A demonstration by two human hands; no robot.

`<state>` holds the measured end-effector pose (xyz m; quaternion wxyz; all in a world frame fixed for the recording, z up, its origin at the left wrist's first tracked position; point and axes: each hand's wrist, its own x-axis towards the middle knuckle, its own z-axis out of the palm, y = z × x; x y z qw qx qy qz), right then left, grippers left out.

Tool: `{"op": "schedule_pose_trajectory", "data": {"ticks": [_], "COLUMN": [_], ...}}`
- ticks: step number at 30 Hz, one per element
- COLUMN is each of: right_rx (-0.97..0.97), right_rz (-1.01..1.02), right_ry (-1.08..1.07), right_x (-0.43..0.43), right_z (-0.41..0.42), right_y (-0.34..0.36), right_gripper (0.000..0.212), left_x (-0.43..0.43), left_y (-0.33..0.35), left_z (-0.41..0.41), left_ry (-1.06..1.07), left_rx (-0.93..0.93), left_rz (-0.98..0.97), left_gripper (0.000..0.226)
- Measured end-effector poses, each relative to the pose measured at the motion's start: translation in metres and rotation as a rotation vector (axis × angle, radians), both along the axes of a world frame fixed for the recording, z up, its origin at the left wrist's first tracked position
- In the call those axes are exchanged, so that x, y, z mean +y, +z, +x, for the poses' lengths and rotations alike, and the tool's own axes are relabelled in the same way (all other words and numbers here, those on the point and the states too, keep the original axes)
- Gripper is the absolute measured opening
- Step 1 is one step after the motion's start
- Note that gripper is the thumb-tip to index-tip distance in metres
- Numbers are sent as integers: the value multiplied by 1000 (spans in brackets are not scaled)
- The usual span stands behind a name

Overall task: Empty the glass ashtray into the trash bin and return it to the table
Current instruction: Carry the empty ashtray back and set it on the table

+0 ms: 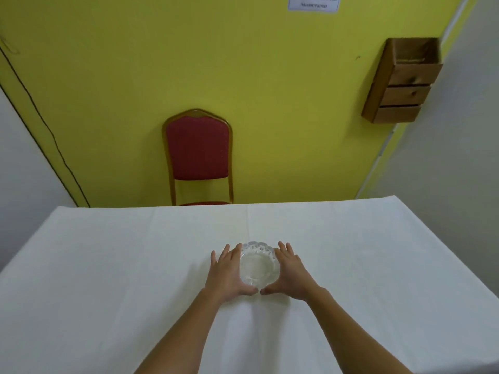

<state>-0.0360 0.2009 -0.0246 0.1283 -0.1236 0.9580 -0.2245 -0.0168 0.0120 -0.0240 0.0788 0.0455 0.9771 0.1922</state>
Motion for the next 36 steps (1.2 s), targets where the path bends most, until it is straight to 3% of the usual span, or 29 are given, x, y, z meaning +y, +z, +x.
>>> {"op": "schedule_pose_trajectory", "data": {"ticks": [15, 28, 31, 36], "right_rx": [-52, -78, -128, -159], "right_rz": [33, 100, 92, 88], "right_ry": [37, 50, 62, 31], "right_x": [-4, -5, -5, 3], "right_z": [-13, -9, -7, -11], "right_y": [-20, -21, -14, 4], "right_gripper": [124, 130, 120, 84], "left_x": [-5, -7, -8, -23], "left_y": [-23, -22, -17, 8], "left_z": [-6, -4, -4, -9], "left_ry": [23, -26, -57, -77], "left_rx": [-92, -154, -171, -243], "left_rz": [39, -63, -87, -120], "left_gripper": [125, 126, 126, 115]}}
